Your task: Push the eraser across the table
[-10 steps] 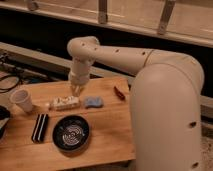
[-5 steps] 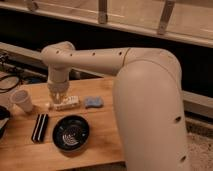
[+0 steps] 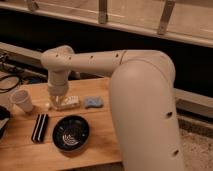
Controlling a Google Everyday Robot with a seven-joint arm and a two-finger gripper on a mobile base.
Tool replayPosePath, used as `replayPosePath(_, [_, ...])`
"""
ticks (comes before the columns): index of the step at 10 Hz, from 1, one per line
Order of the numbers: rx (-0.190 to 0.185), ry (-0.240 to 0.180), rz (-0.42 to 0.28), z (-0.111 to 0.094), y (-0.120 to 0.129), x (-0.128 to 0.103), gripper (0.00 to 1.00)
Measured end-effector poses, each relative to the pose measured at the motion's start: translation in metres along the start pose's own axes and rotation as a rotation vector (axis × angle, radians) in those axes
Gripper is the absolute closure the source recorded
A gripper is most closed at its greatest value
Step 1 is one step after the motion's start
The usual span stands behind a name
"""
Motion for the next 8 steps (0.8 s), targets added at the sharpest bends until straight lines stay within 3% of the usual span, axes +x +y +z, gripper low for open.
replayPosePath(2, [0.039, 0.017, -0.03, 0.003, 0.001, 0.0, 1.0])
replayPosePath(3, [0.049, 0.038, -0.043, 0.015, 0.009, -0.003, 1.0])
replayPosePath(6, [0.056, 0.076, -0.046, 0.051, 0.004, -0.012, 1.0])
replayPosePath(8, [0.039, 0.073, -0.076, 0.065, 0.026, -0.022, 1.0])
